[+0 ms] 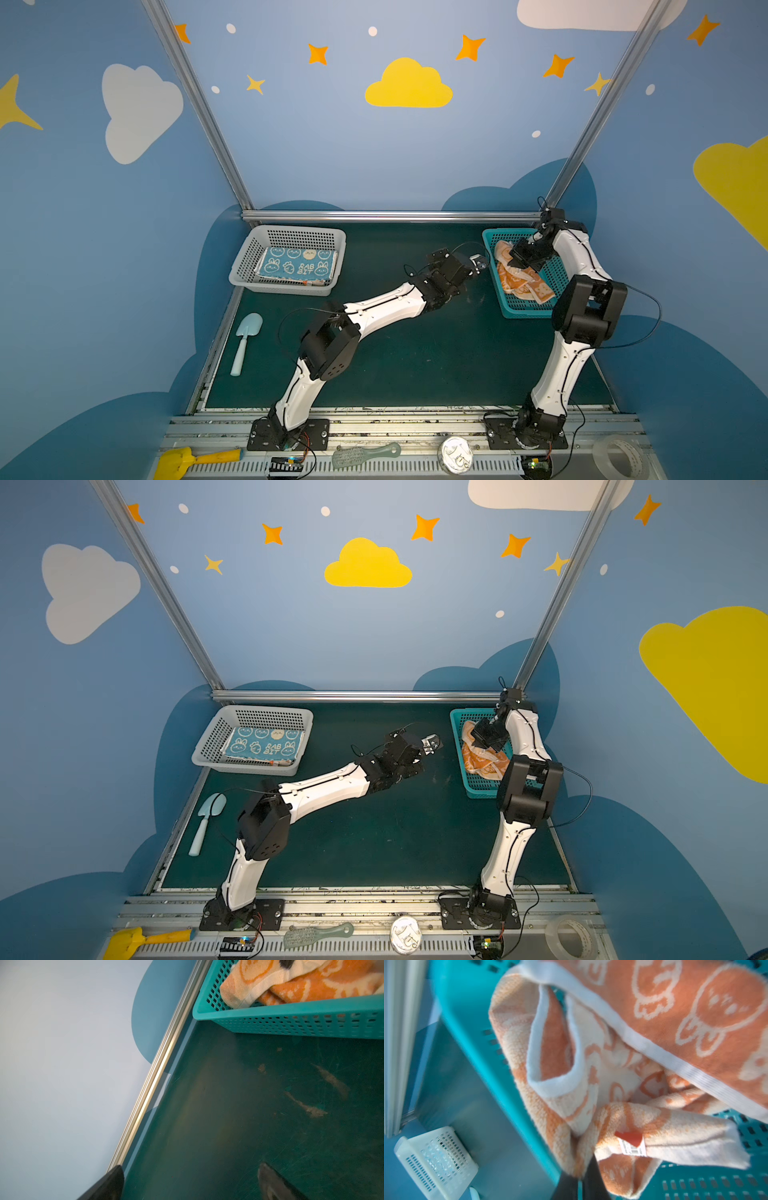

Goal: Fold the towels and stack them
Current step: 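Grasp the orange rabbit-print towel with the right gripper and lift it out, then lay the orange towel on the table with the right gripper while left approaches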

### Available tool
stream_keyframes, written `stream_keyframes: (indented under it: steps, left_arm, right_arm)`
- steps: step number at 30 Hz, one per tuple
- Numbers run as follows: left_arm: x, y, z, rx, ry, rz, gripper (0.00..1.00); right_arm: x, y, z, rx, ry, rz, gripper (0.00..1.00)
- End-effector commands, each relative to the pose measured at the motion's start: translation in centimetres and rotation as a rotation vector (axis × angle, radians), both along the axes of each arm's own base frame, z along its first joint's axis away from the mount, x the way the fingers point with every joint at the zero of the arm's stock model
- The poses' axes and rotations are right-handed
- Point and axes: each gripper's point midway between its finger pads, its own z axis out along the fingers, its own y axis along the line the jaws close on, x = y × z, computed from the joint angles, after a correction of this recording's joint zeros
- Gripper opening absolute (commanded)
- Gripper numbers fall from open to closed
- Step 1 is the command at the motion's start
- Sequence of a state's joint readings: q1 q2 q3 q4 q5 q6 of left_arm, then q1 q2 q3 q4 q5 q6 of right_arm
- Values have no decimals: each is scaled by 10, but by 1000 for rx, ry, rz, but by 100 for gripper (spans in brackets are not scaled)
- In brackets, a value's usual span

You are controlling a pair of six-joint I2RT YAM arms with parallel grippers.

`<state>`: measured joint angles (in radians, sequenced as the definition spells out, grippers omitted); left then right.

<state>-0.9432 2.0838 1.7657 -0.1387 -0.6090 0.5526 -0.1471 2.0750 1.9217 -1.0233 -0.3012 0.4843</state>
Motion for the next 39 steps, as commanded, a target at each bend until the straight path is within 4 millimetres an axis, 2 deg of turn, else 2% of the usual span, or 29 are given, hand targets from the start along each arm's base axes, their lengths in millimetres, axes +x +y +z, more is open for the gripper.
stream_keyframes:
  steps: [1,4,7,10,13,15,19,21,23,26,30,34,36,37,39]
  left_arm:
    - [-4,18,41,-81,-30,49,100]
    - [-5,30,51,-107,-28,79,100]
    - [-8,48,60,-196,37,125,100]
    - [-17,64,78,-276,63,145,100]
    - [-24,86,97,-331,42,183,100]
    - [-29,109,104,-400,68,234,100]
    - [-38,163,105,-537,119,324,100]
    - [-44,188,102,-557,110,367,100]
    - [-50,213,97,-579,113,423,100]
    - [-61,244,84,-620,135,490,100]
    - [-79,267,62,-647,178,535,100]
    - [-90,282,43,-638,206,575,100]
    - [-92,286,37,-650,215,592,100]
    - [-94,288,35,-658,220,598,100]
    - [-97,288,29,-676,237,605,100]
  right_arm:
    - [-8,12,47,-24,-64,39,0]
    - [-9,29,83,-40,-129,75,0]
    - [-13,54,125,-53,-212,134,0]
    - [-18,90,170,-65,-333,228,0]
    - [-26,139,215,-80,-507,354,0]
    - [-36,178,239,-93,-610,412,0]
    - [-60,249,261,-46,-697,501,0]
    - [-67,278,254,-34,-682,555,0]
    - [-72,304,237,-39,-650,613,0]
    - [-71,328,190,-70,-558,656,0]
    - [-81,340,104,-39,-353,686,0]
    - [-113,350,23,6,-128,716,0]
    - [-130,354,-2,20,-15,724,0]
    - [-138,356,-8,28,26,739,6]
    - [-151,356,-14,24,84,783,24]
